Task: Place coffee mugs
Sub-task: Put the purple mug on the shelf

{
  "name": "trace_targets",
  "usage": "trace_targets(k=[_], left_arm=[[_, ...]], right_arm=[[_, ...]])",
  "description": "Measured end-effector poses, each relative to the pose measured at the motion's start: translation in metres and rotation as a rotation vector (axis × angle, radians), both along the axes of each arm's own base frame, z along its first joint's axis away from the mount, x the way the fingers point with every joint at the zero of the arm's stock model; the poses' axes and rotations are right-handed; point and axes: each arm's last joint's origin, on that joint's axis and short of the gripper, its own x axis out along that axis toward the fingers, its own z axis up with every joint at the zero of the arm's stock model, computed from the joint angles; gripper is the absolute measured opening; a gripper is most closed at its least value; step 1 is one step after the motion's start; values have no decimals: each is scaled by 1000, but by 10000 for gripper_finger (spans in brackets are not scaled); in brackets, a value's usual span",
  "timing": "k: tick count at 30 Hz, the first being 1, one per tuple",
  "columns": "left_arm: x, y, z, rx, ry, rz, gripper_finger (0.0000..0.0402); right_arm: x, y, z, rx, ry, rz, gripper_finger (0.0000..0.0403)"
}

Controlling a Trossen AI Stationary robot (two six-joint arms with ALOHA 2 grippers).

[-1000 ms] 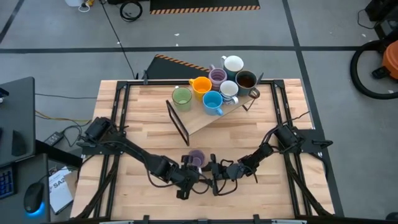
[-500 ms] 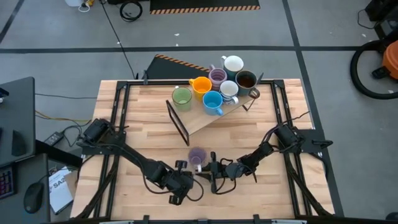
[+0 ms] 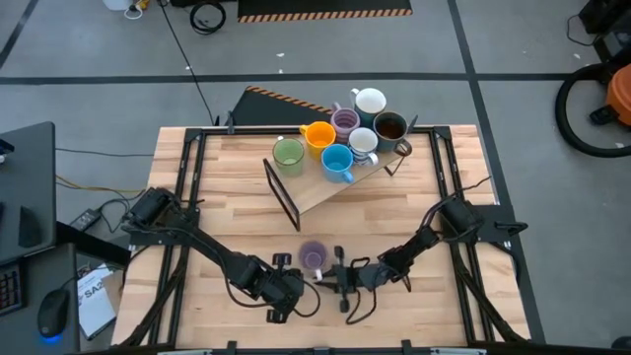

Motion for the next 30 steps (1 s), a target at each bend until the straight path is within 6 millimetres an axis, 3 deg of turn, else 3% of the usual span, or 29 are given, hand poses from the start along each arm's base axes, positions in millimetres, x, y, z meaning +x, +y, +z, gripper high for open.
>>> trace_targets(k=[13,25,30], left_arm=[[6,-2,21,-14,-159,-57,142],[14,-11,29,-38,-280,-176,142],[7,-6,54,-69,-335,-197,142]], right_arm=[[-9,-6,40,-186,134,-6,49],[-30,-15,83,-263,81,-32,49],[-34,-21,104,-303,22,-4,49]])
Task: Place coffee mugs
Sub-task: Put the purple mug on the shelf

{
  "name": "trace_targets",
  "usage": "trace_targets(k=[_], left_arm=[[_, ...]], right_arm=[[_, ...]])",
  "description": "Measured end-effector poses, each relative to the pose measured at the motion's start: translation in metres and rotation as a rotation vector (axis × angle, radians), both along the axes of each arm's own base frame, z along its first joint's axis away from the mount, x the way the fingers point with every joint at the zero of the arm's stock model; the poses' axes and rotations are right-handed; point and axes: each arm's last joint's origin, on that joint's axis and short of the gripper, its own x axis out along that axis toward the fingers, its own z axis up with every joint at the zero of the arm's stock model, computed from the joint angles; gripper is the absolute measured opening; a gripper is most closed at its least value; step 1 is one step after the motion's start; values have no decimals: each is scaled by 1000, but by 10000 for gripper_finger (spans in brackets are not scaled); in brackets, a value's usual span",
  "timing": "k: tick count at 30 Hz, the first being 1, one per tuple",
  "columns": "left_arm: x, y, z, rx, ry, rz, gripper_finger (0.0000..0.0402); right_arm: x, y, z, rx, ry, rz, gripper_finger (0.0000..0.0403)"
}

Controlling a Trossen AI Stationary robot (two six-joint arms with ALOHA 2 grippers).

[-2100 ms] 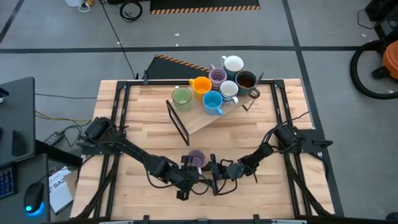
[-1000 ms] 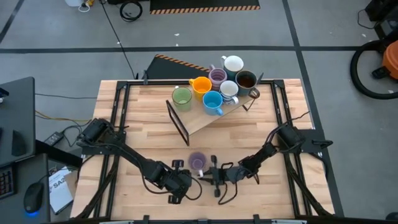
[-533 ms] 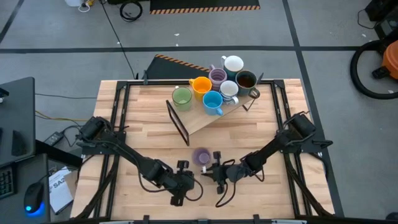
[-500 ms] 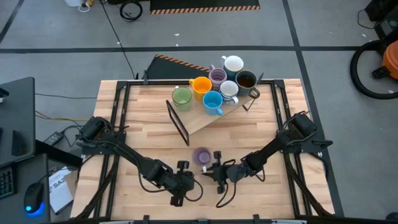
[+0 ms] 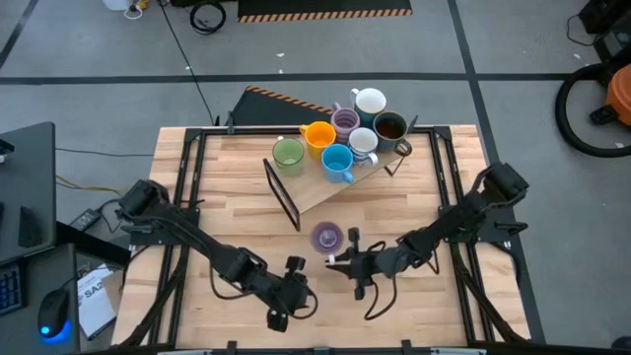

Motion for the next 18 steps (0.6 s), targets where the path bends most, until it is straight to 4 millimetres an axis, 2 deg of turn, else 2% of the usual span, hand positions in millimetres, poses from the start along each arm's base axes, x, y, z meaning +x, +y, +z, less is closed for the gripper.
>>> trace_targets(k=[4,9,14,18], left_arm=[[-9,6,18,-3,-16,-11,142],[-21,11,36,-10,-25,-17,142],[-30,13,45,-20,-21,-13,142],[-32,11,45,-20,-14,-22,142]], right_arm=[[6,-13,14,6,-63,43,49],[17,-33,21,-13,-131,46,49],[24,-49,26,-17,-183,60,49],[29,-62,28,-12,-188,57,49]])
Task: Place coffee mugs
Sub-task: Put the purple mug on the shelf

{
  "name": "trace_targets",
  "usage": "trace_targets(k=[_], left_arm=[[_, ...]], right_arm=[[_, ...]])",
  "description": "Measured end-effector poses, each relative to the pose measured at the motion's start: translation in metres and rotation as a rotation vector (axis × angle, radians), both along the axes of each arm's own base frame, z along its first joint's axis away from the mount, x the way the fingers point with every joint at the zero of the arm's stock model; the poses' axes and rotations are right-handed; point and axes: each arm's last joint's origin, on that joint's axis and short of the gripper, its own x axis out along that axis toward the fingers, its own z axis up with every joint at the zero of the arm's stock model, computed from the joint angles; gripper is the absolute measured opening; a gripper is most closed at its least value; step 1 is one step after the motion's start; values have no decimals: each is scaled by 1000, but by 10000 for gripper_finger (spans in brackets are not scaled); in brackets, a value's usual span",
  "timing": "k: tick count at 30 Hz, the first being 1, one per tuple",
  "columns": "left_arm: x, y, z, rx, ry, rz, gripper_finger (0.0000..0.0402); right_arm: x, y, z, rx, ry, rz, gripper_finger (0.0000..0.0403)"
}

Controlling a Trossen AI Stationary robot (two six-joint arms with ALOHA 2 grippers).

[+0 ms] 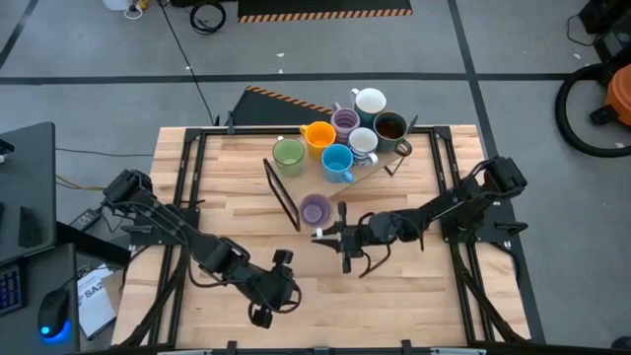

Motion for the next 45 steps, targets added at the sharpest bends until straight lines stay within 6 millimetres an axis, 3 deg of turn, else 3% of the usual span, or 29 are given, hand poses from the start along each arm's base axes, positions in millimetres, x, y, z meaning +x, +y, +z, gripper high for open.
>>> trace_targets(k=[13,23,35,45], left_arm=[[-5,0,8,-38,-3,-23,142],[-6,2,9,-28,-1,-19,142],[-6,2,9,-29,-1,-14,142],[-6,2,9,-31,0,-12,142]], right_arm=[[21,-44,13,46,66,-45,49],[25,-71,14,171,89,-37,49],[25,-81,14,218,94,-1,53],[25,-81,14,214,90,-18,85]])
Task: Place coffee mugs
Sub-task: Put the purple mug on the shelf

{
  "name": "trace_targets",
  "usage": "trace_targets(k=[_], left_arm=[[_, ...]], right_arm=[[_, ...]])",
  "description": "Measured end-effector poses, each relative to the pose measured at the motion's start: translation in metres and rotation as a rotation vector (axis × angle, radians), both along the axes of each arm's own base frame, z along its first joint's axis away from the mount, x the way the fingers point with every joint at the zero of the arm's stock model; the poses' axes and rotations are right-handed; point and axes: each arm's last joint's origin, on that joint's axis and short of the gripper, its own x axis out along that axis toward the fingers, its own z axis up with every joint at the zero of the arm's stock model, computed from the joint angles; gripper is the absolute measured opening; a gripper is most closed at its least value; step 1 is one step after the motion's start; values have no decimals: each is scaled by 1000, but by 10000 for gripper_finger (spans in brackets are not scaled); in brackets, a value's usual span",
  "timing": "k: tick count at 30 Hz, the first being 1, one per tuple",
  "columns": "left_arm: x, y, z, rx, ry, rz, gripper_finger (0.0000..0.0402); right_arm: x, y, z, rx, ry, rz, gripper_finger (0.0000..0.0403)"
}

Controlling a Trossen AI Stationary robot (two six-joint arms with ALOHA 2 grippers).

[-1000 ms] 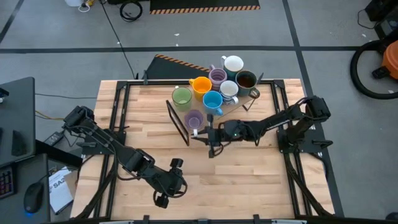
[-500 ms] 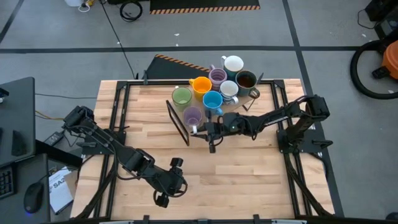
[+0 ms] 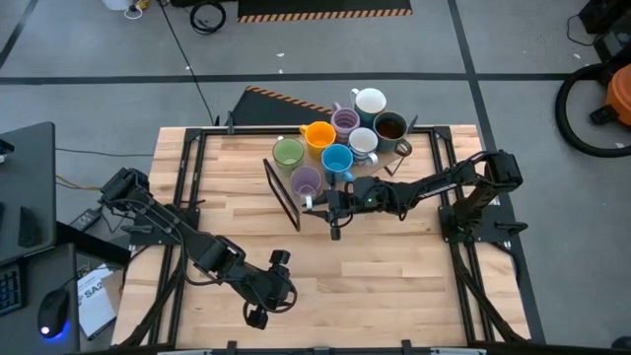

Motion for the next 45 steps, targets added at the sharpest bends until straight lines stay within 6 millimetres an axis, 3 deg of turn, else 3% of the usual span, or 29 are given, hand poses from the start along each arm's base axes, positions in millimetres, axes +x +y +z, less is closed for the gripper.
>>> trace_targets(k=[13,28,39,45], left_arm=[[0,0,0,-2,1,1,142],[0,0,0,-11,4,9,142],[0,0,0,-12,6,11,142],[0,0,0,-12,6,11,142]], right_arm=[[-1,4,-2,-14,24,-74,99],[-1,12,-3,-66,27,-129,171],[-13,22,11,-107,58,-164,186],[-21,32,16,-155,75,-283,186]])
